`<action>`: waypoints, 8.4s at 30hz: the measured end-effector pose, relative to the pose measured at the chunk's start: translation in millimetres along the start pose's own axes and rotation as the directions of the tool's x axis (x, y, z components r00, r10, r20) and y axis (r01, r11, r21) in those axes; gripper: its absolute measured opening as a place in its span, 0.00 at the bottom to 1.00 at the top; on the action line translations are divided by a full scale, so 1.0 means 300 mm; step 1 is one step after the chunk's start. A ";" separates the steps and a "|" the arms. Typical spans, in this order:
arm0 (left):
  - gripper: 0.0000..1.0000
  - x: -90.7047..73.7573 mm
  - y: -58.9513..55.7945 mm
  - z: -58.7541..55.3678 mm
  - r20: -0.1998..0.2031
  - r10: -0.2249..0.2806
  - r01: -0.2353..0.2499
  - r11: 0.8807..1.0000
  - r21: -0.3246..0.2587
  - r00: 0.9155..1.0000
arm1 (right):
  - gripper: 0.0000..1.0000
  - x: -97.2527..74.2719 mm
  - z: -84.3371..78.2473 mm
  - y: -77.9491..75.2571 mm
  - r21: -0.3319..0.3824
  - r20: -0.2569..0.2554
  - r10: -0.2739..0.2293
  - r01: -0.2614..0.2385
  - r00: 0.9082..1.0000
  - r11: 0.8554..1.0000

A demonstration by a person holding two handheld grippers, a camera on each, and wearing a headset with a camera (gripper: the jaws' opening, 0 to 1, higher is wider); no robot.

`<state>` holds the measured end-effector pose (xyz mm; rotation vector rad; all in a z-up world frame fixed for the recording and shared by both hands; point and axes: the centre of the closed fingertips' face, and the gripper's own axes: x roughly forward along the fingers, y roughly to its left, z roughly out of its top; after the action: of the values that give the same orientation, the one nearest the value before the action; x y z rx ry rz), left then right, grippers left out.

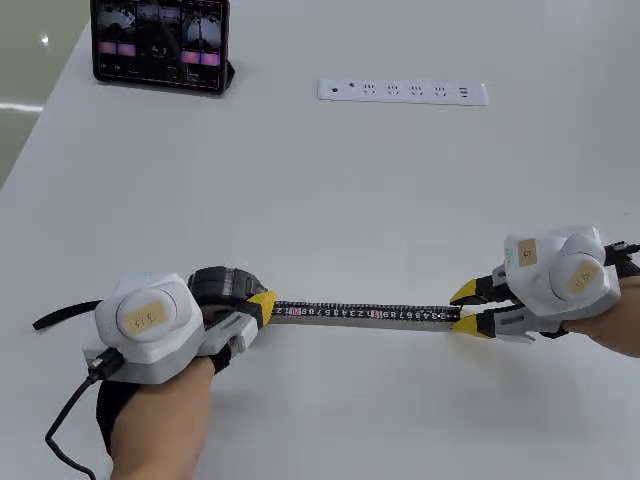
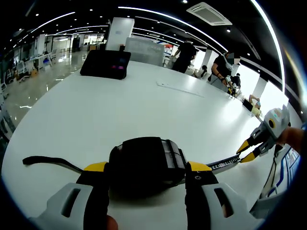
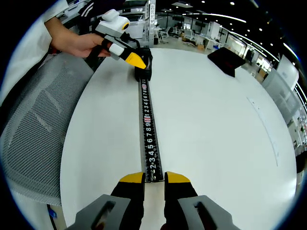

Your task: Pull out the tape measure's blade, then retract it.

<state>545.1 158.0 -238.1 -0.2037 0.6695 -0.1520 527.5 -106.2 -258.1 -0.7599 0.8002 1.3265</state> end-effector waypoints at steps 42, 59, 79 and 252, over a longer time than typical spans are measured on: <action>0.58 0.001 0.002 -0.006 -0.035 -0.005 0.005 1.000 0.011 0.999 | 0.09 0.001 -0.006 0.008 -0.071 -0.097 0.030 -0.037 0.995 0.997; 0.57 -0.002 0.003 -0.007 -0.038 -0.022 0.021 1.000 -0.009 0.999 | 0.09 0.022 0.046 0.007 -0.064 -0.068 0.040 -0.044 0.997 0.997; 0.57 -0.006 0.003 -0.005 -0.036 -0.037 0.036 0.999 -0.036 0.999 | 0.09 0.048 0.107 0.007 -0.071 -0.049 0.049 -0.053 0.998 0.996; 0.60 -0.004 0.005 0.000 -0.007 -0.071 0.071 0.995 -0.075 0.997 | 0.12 0.374 0.628 0.069 -0.021 0.249 0.120 -0.119 0.961 0.993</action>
<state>544.3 159.8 -237.9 -0.2993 0.6785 -0.1962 527.5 113.9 -254.4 -0.5410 0.6473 1.4999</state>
